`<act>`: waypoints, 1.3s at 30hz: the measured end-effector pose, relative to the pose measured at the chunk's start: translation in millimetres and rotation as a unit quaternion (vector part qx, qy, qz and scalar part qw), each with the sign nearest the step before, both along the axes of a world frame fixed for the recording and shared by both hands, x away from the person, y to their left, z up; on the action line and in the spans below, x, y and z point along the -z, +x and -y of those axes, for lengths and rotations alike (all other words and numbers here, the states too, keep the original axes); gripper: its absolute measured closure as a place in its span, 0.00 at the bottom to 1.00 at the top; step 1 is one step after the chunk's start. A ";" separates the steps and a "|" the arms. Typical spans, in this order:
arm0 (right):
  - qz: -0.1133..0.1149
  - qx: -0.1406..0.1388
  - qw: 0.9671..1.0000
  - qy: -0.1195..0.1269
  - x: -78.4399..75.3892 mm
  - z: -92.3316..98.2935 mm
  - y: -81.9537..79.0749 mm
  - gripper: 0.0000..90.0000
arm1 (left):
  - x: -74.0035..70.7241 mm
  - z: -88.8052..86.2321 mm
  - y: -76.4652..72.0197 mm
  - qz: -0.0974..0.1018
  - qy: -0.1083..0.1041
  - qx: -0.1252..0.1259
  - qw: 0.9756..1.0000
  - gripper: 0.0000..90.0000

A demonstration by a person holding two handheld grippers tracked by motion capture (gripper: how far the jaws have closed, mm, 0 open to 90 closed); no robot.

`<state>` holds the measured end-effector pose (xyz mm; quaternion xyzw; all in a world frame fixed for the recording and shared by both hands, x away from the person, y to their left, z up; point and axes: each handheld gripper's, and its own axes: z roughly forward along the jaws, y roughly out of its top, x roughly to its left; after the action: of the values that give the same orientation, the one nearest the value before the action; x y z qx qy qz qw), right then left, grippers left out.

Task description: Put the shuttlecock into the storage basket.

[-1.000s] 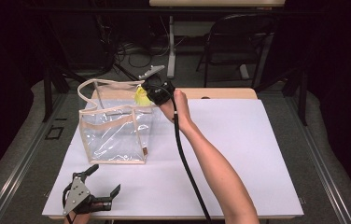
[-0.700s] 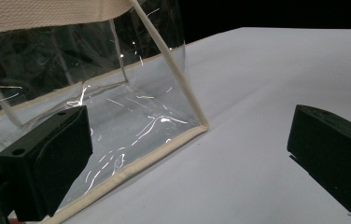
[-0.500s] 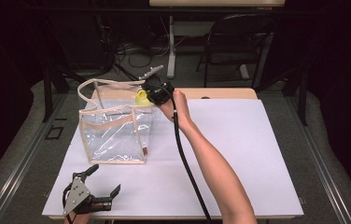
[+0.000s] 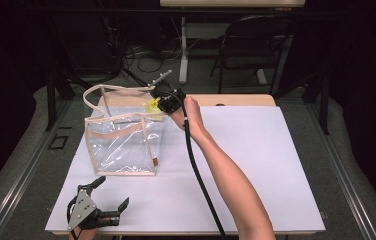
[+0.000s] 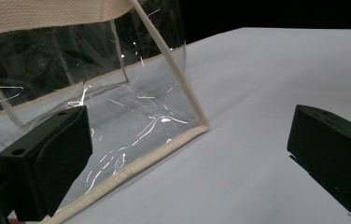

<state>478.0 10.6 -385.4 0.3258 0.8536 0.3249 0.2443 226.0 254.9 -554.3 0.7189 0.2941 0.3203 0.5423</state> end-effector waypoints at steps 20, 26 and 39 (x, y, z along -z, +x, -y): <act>0.006 -0.022 0.998 0.054 -20.0 22.0 -17.9 0.49 | -0.3 0.2 0.0 -0.001 0.000 -0.002 1.000 0.00; 0.000 -0.025 0.998 0.064 -22.9 37.6 -23.1 0.35 | -0.7 2.9 1.5 -0.001 0.003 0.000 1.000 0.00; -0.014 -0.038 0.997 0.073 -15.1 62.4 -36.9 0.16 | 0.2 5.0 3.6 -0.005 0.004 -0.001 1.000 0.00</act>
<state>441.1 -51.8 -370.3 0.3145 0.8428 0.3906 0.1953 229.6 249.9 -554.5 0.7224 0.2962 0.3179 0.5379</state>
